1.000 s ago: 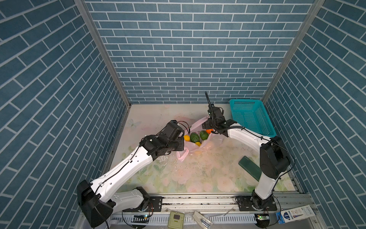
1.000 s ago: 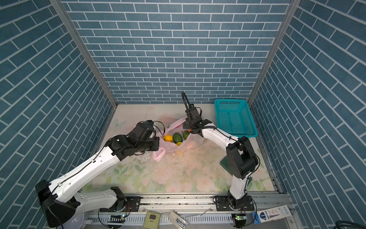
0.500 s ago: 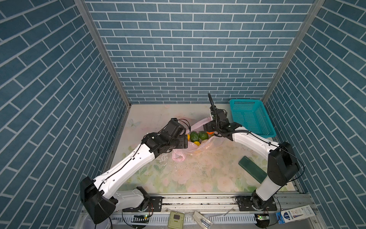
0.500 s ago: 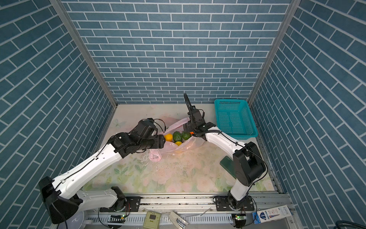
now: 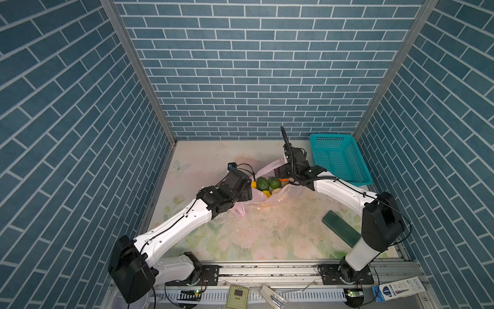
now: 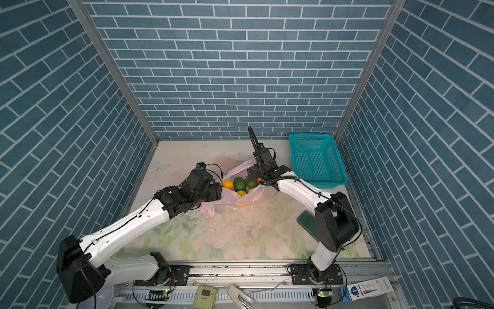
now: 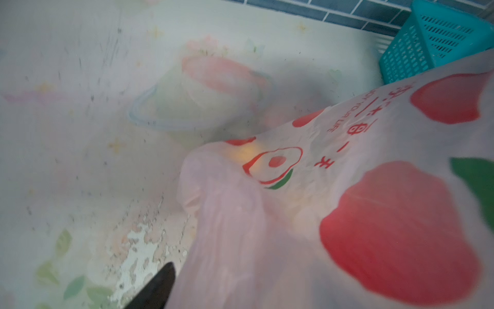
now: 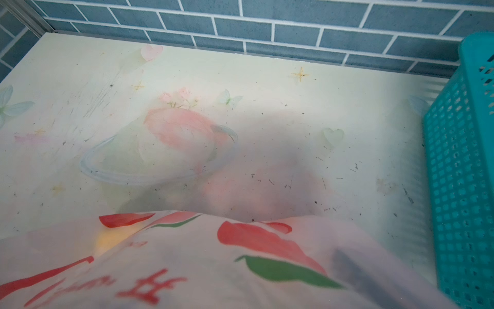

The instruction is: Untie the knot of the plastic bag and take out the fruit

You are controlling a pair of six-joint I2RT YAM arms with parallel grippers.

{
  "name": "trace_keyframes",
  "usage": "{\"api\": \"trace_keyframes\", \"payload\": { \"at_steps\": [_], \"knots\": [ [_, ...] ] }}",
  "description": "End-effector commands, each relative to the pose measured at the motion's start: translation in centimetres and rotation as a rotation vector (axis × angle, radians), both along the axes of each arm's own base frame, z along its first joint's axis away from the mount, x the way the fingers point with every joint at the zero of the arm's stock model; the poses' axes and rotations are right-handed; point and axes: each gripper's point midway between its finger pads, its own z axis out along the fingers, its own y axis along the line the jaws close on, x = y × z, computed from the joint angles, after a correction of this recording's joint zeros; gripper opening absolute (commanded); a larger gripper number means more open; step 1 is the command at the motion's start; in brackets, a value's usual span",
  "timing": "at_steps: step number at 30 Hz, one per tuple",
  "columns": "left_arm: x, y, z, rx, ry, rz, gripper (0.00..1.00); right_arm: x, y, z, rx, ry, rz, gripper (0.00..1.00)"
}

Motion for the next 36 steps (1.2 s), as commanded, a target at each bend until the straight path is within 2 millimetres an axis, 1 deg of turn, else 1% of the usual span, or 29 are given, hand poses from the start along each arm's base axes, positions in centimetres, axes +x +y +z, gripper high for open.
{"api": "trace_keyframes", "payload": {
  "at_steps": [1, 3, 6, 7, 8, 10, 13, 16, 18, 20, 21, 24, 26, 28, 31, 36],
  "knots": [
    [1.8, 0.0, 0.6, 0.005, -0.069, 0.040, 0.51, -1.0, -0.8, 0.2, 0.016, 0.012, -0.024, 0.90],
    [1.7, 0.4, 0.3, 0.014, -0.049, 0.057, 0.32, -1.0, -1.0, 0.1, 0.011, 0.013, -0.028, 0.90],
    [1.3, 1.2, -0.2, 0.042, 0.000, 0.080, 0.10, -1.2, -1.4, 0.1, 0.005, 0.011, -0.037, 0.90],
    [1.0, 1.5, -0.4, 0.054, 0.025, 0.084, 0.04, -1.2, -1.6, 0.1, 0.003, 0.010, -0.042, 0.90],
    [0.7, 1.8, -0.5, 0.069, 0.051, 0.084, 0.00, -1.3, -1.7, 0.1, -0.001, 0.010, -0.045, 0.90],
    [0.1, 2.4, -0.3, 0.103, 0.087, 0.080, 0.00, -1.4, -2.3, 0.0, -0.015, 0.008, -0.060, 0.90],
    [-0.7, 2.8, 0.7, 0.136, 0.118, 0.060, 0.00, -2.2, -3.7, 0.1, -0.040, 0.011, -0.095, 0.90],
    [-1.6, 3.0, 1.6, 0.155, 0.152, 0.024, 0.00, -3.8, -5.3, -0.4, -0.051, 0.039, -0.129, 0.90],
    [-2.2, 2.5, 1.8, 0.149, 0.180, -0.017, 0.00, -5.1, -5.8, -1.2, -0.037, 0.073, -0.125, 0.90],
    [-2.5, 1.5, 1.7, 0.120, 0.213, -0.061, 0.00, -6.2, -5.3, -2.0, -0.015, 0.118, -0.084, 0.90],
    [-2.6, 0.6, 1.5, 0.097, 0.239, -0.088, 0.00, -6.7, -4.9, -2.3, -0.004, 0.139, -0.061, 0.90],
    [-2.6, -1.5, 0.9, 0.048, 0.301, -0.141, 0.00, -8.3, -3.4, -2.4, 0.036, 0.196, 0.030, 0.90],
    [-2.5, -2.3, 0.6, 0.031, 0.321, -0.158, 0.00, -9.4, -2.3, -2.0, 0.059, 0.218, 0.089, 0.90],
    [-2.5, -2.8, 0.6, 0.015, 0.323, -0.168, 0.00, -10.5, -1.4, -1.6, 0.068, 0.235, 0.138, 0.90],
    [-2.4, -2.9, 0.9, 0.001, 0.314, -0.175, 0.00, -11.8, -0.2, -1.3, 0.070, 0.258, 0.189, 0.90],
    [-2.9, -2.9, 0.8, -0.024, 0.314, -0.175, 0.00, -13.1, 1.3, -1.3, 0.069, 0.287, 0.217, 0.90]
  ]
}}
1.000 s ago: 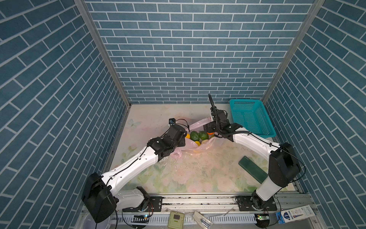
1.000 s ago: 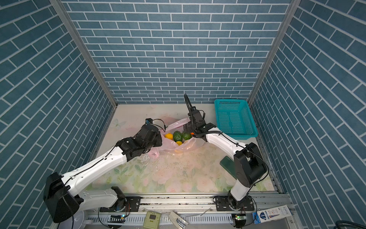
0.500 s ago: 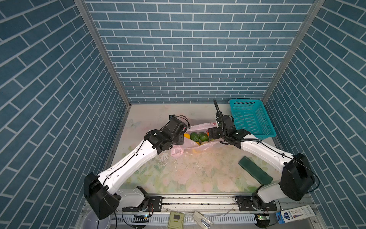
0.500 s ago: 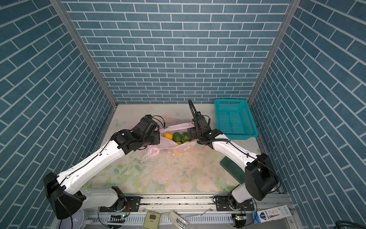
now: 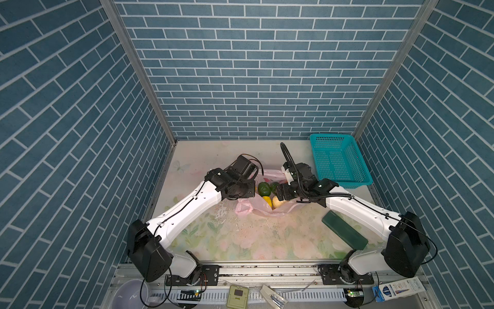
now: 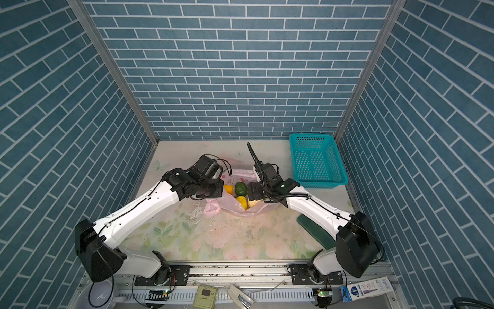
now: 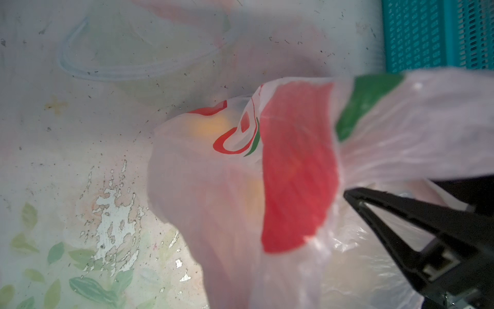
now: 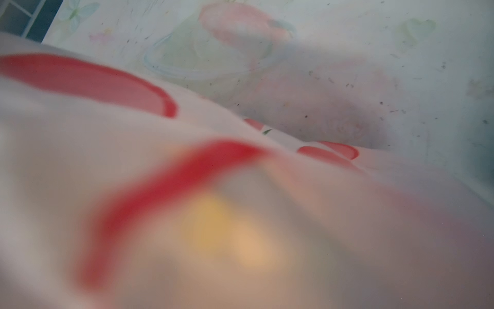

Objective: Untie the knot of the plastic bag and take out the fruit
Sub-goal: 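Lower the right gripper back into the bag mouth near the left gripper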

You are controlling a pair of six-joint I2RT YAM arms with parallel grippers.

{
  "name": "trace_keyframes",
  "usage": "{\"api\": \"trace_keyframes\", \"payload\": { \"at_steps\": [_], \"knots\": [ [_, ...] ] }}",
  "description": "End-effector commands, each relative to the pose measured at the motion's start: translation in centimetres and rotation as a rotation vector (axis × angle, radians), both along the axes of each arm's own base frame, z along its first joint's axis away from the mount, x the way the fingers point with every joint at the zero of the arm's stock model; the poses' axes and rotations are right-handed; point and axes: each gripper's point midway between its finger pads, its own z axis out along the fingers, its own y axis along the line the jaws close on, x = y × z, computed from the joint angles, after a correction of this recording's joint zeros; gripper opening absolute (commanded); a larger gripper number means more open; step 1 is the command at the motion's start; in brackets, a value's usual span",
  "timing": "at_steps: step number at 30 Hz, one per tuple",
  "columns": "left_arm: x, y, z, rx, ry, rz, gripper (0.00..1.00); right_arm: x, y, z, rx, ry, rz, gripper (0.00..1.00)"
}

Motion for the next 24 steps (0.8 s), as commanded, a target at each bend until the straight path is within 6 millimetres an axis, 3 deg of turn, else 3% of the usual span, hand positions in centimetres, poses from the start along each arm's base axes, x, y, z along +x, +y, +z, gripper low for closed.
{"api": "trace_keyframes", "payload": {
  "at_steps": [1, 5, 9, 17, 19, 24],
  "knots": [
    [-0.7, 0.2, 0.2, -0.027, 0.011, -0.004, 0.00, -1.3, 0.9, 0.8, 0.017, 0.039, 0.015, 0.89],
    [-1.3, 0.3, -0.3, -0.040, 0.027, 0.001, 0.00, -2.0, 1.8, 0.3, 0.008, 0.034, 0.037, 0.89],
    [-1.9, 0.4, -0.5, -0.061, 0.028, -0.005, 0.00, -3.3, 2.5, -1.4, -0.027, 0.054, 0.051, 0.89],
    [-1.8, 0.6, -0.2, -0.054, 0.001, -0.038, 0.00, -8.0, 2.1, -2.7, -0.091, 0.034, 0.033, 0.89],
    [-2.0, 0.6, -0.1, -0.053, -0.005, -0.062, 0.00, -8.1, 1.9, -2.2, -0.074, 0.035, -0.004, 0.89],
    [-3.2, 0.5, -0.7, -0.085, -0.020, -0.124, 0.00, -5.5, 4.3, 2.4, 0.021, -0.033, -0.053, 0.92]
  ]
}}
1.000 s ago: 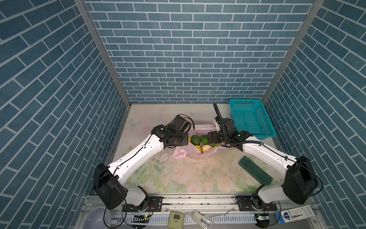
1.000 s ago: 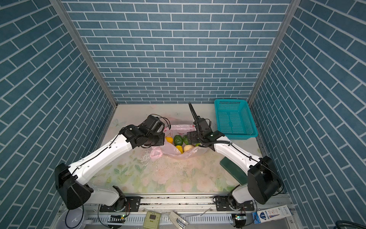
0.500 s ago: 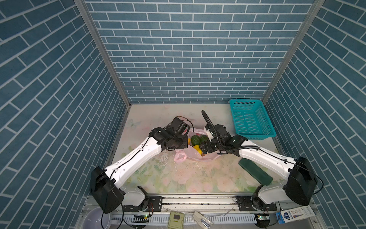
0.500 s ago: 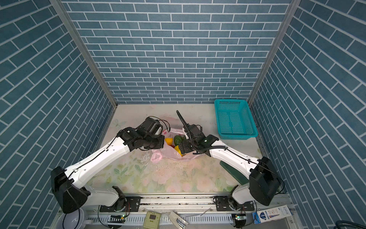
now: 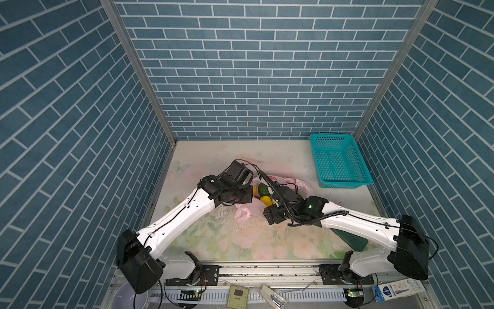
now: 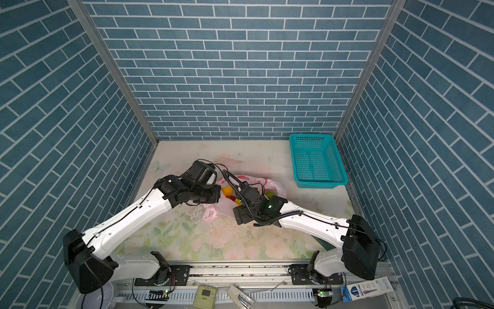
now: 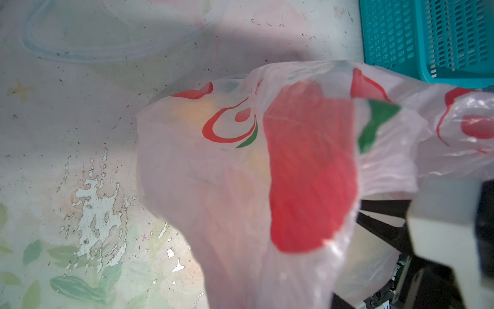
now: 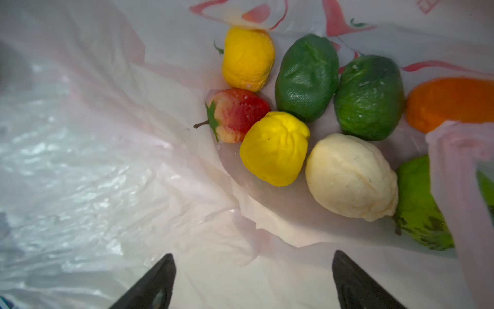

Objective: Untie the knot of the plastic bag and take out the fruit
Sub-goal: 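Lower the right gripper back into the bag mouth near the left gripper, then pull the bag edge farther from the robot with the right gripper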

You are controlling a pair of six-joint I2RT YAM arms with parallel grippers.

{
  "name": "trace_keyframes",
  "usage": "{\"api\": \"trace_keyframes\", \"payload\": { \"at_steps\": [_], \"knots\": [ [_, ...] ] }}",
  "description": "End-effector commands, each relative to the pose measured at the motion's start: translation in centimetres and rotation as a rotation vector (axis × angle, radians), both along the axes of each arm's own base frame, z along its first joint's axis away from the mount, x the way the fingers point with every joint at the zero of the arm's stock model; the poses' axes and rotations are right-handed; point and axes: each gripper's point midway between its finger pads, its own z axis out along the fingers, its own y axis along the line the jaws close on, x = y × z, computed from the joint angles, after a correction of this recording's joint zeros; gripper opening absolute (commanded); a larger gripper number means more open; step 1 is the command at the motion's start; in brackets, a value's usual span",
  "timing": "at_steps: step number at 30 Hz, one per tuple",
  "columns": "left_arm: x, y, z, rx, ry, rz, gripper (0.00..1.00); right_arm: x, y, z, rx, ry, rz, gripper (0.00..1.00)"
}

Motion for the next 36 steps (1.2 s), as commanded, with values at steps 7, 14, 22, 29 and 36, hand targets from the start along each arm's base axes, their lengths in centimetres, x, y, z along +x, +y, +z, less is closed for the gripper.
{"api": "trace_keyframes", "payload": {
  "at_steps": [7, 14, 22, 29, 36],
  "knots": [
    [-1.6, 0.1, -0.9, -0.028, -0.019, -0.092, 0.00, 8.4, 2.8, 4.8, 0.175, -0.017, -0.227, 0.92],
    [-2.6, -0.2, -2.5, 0.021, 0.034, -0.162, 0.00, 17.7, -2.2, 7.4, 0.113, -0.344, -0.454, 0.92],
    [-2.0, -0.4, -3.2, 0.036, 0.025, -0.136, 0.00, 20.6, -7.3, 6.1, -0.026, -0.331, -0.495, 0.92],
    [0.5, -1.7, -0.5, 0.002, -0.058, -0.109, 0.00, 15.6, -11.2, 4.1, -0.121, -0.230, -0.514, 0.91],
    [0.0, -2.6, 0.3, -0.017, -0.027, -0.164, 0.00, 8.0, -16.0, 0.9, -0.193, -0.109, -0.592, 0.91]
  ]
}}
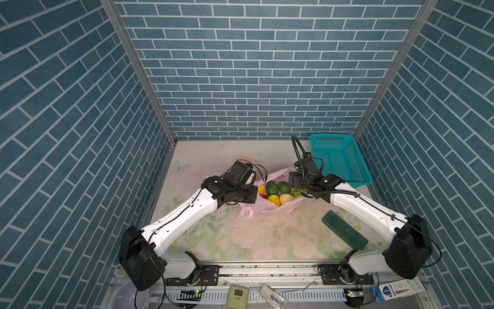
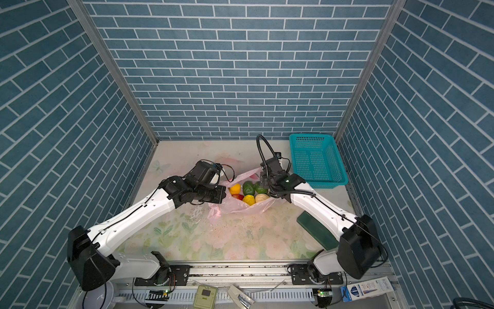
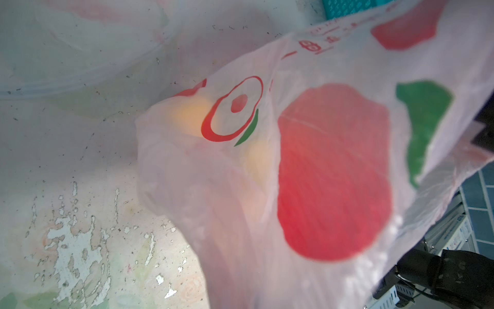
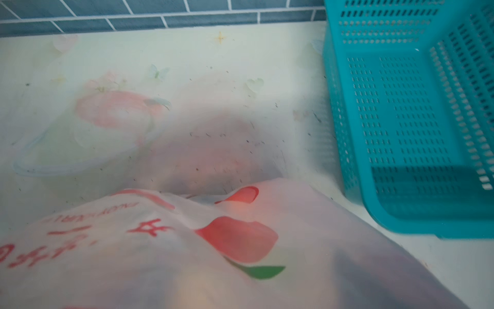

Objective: Untie the knot of the plastic bag and take out the fruit
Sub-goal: 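Pull the bag edge farther from the robot with the right gripper, then lower the open right gripper into the bag over the fruit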

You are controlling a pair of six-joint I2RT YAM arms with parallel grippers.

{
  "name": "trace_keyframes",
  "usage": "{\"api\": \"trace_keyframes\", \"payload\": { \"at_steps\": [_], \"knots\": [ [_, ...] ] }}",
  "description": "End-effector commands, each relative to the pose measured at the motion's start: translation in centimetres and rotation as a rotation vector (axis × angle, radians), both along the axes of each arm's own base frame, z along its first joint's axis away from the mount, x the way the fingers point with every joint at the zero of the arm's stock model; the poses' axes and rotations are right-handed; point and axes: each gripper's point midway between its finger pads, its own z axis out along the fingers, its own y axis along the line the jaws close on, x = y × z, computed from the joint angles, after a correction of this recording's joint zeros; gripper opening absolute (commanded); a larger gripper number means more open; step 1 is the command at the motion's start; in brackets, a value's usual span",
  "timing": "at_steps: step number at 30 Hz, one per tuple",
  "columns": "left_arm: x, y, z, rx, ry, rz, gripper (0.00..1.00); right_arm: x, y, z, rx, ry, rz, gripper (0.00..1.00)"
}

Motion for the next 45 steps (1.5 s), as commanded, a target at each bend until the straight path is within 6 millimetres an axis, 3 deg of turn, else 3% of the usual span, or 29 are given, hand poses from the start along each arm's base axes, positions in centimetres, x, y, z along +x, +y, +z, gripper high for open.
{"api": "trace_keyframes", "payload": {
  "at_steps": [1, 3, 5, 10, 15, 23, 35, 37, 41, 45],
  "knots": [
    [-1.0, 0.0, 0.0, 0.013, 0.031, -0.040, 0.00, -4.6, -3.5, -3.7, -0.053, 0.122, -0.098, 0.91],
    [-1.4, -0.2, -0.5, 0.006, 0.052, -0.052, 0.00, -5.8, -3.3, -4.8, -0.012, 0.150, -0.080, 0.91],
    [-1.7, -0.6, -1.0, -0.001, 0.072, -0.063, 0.00, -6.0, -1.8, -5.0, 0.044, 0.160, -0.017, 0.92],
    [-2.3, -1.8, -1.4, 0.001, 0.084, -0.092, 0.00, -6.2, 3.6, -2.9, 0.122, 0.176, 0.189, 0.92],
    [-2.1, -1.6, -0.9, 0.002, 0.073, -0.062, 0.00, -7.9, 6.9, -1.3, 0.123, 0.207, 0.286, 0.92],
    [-1.7, -1.0, -0.9, 0.022, 0.064, -0.013, 0.00, -10.3, 8.0, -3.1, 0.139, 0.195, 0.268, 0.91],
    [-0.9, -0.7, 0.6, 0.019, 0.030, 0.036, 0.00, -16.0, 9.1, -9.6, 0.085, 0.262, 0.360, 0.91],
    [-0.8, -0.8, 0.7, 0.014, 0.029, 0.037, 0.00, -16.2, 9.0, -9.7, 0.068, 0.260, 0.368, 0.91],
    [-1.2, -1.0, 0.7, 0.004, 0.042, 0.021, 0.00, -16.0, 10.0, -7.4, 0.116, 0.207, 0.417, 0.92],
    [-1.7, -1.2, 1.0, -0.022, 0.039, -0.008, 0.00, -14.5, 11.2, -6.8, 0.154, 0.220, 0.428, 0.93]
  ]
}}
